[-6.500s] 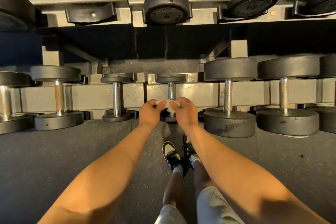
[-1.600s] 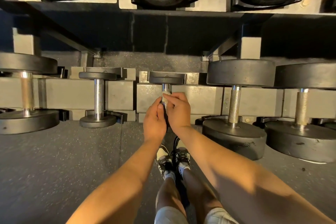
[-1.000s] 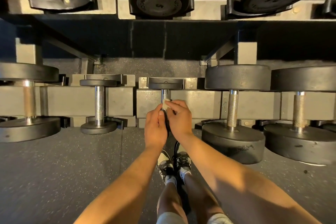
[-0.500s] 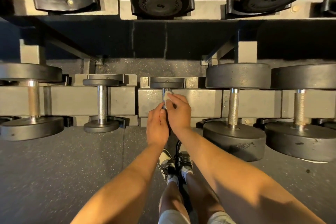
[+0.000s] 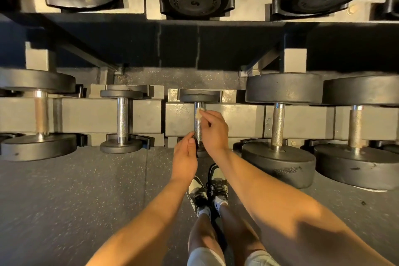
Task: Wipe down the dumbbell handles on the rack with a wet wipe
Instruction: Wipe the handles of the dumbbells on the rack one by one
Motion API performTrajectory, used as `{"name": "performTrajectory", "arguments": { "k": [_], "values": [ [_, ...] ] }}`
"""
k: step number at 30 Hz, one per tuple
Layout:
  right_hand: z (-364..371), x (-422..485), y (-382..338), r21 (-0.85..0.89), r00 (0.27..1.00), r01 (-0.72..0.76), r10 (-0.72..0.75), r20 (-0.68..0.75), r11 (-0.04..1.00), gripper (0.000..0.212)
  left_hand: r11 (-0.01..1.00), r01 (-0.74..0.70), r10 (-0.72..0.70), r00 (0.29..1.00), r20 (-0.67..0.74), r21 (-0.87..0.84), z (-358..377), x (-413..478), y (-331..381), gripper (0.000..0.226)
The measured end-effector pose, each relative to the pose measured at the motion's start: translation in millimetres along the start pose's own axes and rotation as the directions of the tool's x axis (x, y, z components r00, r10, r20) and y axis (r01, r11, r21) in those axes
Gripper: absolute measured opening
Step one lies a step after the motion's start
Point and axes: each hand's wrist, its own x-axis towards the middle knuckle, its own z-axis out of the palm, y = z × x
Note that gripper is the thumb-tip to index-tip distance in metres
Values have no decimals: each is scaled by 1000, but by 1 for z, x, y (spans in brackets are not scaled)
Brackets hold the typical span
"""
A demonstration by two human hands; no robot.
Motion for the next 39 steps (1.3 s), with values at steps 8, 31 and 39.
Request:
{"name": "performTrajectory", "arguments": {
  "k": [8, 31, 39],
  "values": [
    [-15, -43, 35, -118, 976, -139, 156, 154, 983, 27, 997, 75, -75, 995, 64, -6, -2, -15, 8, 42],
    [-14, -47, 18, -256, 977, -100, 144, 158, 961, 28, 985, 100, -97, 995, 31, -138, -8, -15, 9, 41],
    [-1, -5, -5, 68, 994, -111, 112, -3, 991, 38, 999, -29, 29, 1000, 11, -35, -6, 12, 32, 45]
  ]
}}
